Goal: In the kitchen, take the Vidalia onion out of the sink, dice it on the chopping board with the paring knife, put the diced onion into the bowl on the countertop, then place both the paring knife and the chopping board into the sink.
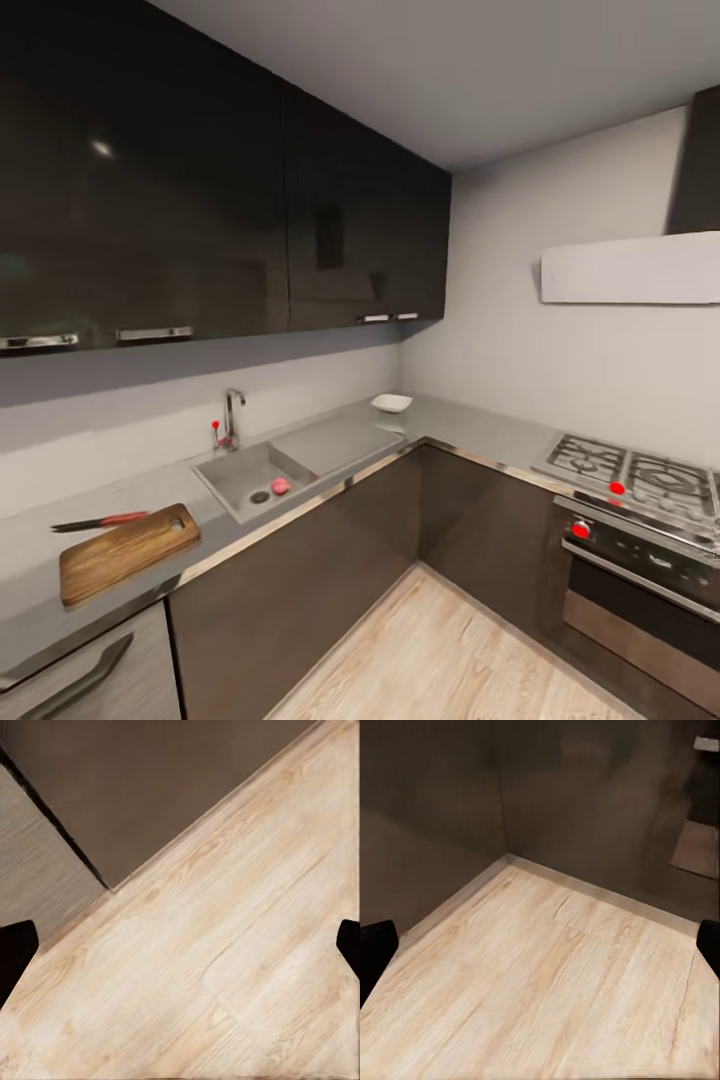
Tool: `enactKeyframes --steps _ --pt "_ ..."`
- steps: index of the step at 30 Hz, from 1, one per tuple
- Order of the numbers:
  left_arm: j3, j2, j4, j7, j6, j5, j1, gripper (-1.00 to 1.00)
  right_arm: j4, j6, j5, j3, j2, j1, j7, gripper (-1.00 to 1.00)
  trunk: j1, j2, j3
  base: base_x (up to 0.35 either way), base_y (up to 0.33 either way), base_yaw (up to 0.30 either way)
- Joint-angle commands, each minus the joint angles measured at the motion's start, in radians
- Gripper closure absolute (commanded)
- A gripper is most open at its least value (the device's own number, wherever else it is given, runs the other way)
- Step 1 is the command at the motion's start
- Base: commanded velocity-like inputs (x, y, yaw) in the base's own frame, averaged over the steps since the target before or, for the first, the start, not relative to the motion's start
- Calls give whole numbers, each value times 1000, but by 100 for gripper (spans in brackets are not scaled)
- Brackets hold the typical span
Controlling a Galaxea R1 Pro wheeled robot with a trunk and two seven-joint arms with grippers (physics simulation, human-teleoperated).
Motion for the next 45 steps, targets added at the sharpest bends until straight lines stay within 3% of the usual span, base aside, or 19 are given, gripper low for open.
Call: enactKeyframes --steps 1,3,9,13,18,20,21,23,24,25,27,29,30,31,35,41,42,43,45 --pt "-2 -6 -36 2 47 -20 1 -100 1 -2 -4 9 0 0 -6 -100 0 -1 0 0 0 -263" --pt "-26 -24 -166 1 183 -50 1 -100 1 -2 -4 9 0 -1 -6 -100 0 -1 1 0 0 -203" --pt "-135 -41 -411 2 390 -67 -2 -100 1 -2 -4 9 2 -1 -8 -100 0 -1 2 0 0 -64" --pt "-221 -55 -611 2 599 -70 -25 -100 1 -2 -4 8 2 -1 -9 -100 0 -1 2 0 0 -10" --pt "-254 -60 -707 1 739 -70 -136 -100 1 -2 -4 8 2 0 -10 -100 0 -1 2 0 0 -2" --pt "-258 -63 -721 0 787 -67 -211 -100 1 -2 -4 8 2 0 -10 -100 0 -1 2 0 0 0" --pt "-261 -65 -727 1 823 -62 -320 -100 1 -2 -4 9 2 0 -10 -100 0 -1 2 0 0 0" --pt "-262 -66 -703 1 840 -55 -459 -100 1 -2 -4 8 2 -1 -10 -100 0 -1 2 0 0 0" --pt "-263 -67 -643 1 847 -46 -581 -100 1 -2 -4 7 2 -1 -10 -100 0 -1 2 0 0 0" --pt "-263 -67 -617 1 849 -39 -622 -100 1 -2 -4 7 2 -1 -10 -100 0 -1 2 0 0 0" --pt "-263 -67 -496 2 851 3 -778 -100 1 -2 -4 7 2 0 -10 -100 0 -1 2 0 0 0" --pt "-263 -67 -396 4 851 44 -883 -100 1 -2 -4 7 2 0 -10 -100 0 -1 2 0 0 0" --pt "-262 -67 -267 6 851 86 -991 -100 1 -2 -4 7 2 -1 -10 -100 0 -1 2 0 0 0" --pt "-262 -67 -217 6 850 97 -1028 -100 1 -2 -4 7 2 0 -10 -100 0 -1 2 0 0 0" --pt "-259 -64 -142 0 852 121 -1083 -100 2 -1 -4 6 1 -1 -11 -100 0 -1 2 0 0 0" --pt "-260 -53 -188 -9 854 152 -1092 -100 9 27 -4 7 1 -1 -12 -100 0 -1 2 0 0 0" --pt "-261 -48 -205 -10 854 155 -1093 -100 9 53 -4 7 2 -1 -12 -100 0 -1 2 0 0 0" --pt "-262 -42 -227 -11 855 158 -1094 -100 10 169 -4 6 2 0 -10 -100 0 -1 2 0 0 0" --pt "-263 -40 -232 -11 854 159 -1094 -100 10 259 -4 6 2 0 -7 -100 0 -1 2 0 0 0"
